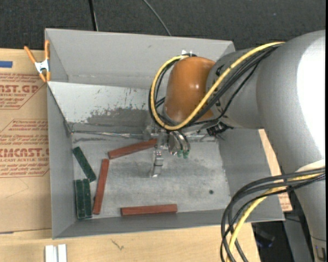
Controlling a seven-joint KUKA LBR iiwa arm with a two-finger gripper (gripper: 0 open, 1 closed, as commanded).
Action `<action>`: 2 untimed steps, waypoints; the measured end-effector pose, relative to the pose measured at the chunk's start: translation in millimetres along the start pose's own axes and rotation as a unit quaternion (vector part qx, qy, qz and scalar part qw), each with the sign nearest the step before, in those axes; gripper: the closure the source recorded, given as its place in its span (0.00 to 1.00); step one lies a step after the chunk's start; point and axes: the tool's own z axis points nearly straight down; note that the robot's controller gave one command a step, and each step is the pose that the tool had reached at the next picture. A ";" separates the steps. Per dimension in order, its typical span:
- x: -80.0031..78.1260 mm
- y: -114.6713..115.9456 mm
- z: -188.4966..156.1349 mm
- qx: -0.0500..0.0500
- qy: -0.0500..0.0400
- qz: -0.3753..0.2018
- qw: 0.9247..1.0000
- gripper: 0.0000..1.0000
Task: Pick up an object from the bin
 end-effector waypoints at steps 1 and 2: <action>0.2 16.9 -37.3 -0.001 -0.002 0.047 0.999 0.00; 4.1 9.9 18.8 0.000 -0.003 -0.027 1.000 0.00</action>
Offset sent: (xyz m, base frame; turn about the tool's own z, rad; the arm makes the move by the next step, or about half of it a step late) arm -0.0050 0.0086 -0.0191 -0.0525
